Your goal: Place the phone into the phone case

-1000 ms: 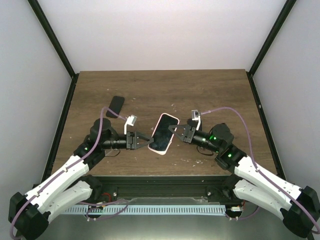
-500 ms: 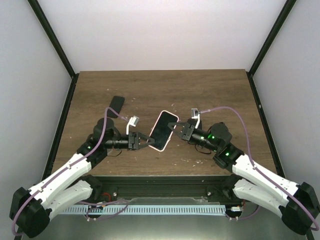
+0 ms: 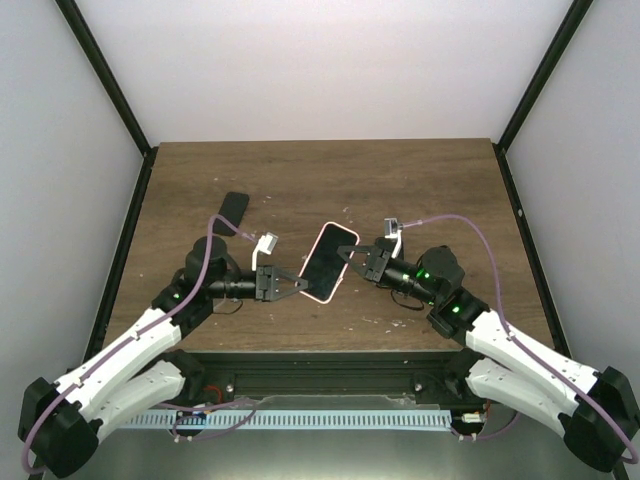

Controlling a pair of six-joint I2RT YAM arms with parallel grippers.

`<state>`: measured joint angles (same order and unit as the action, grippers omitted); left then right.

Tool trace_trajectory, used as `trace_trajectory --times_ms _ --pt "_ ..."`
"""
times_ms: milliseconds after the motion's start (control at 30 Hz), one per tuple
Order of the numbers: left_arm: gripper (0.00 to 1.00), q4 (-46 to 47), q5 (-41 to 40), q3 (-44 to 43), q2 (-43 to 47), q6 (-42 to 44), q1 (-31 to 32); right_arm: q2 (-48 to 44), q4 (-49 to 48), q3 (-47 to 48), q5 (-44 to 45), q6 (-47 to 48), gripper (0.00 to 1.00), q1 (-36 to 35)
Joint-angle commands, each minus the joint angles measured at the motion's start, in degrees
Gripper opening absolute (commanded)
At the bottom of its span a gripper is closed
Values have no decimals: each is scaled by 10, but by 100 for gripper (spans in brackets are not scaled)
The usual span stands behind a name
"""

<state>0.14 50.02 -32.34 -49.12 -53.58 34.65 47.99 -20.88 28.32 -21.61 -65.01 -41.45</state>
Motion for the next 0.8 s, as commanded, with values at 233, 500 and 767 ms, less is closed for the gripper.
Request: trace_trajectory --times_ms 233,500,767 --pt "43 -120 -73 -47 -6 58 -1 -20 9 16 2 46 1 -2" --pt "51 -101 -65 -61 -8 84 -1 8 -9 20 -73 62 1 -2" --pt "21 -111 -55 -73 -67 143 -1 42 -37 25 -106 60 1 -2"
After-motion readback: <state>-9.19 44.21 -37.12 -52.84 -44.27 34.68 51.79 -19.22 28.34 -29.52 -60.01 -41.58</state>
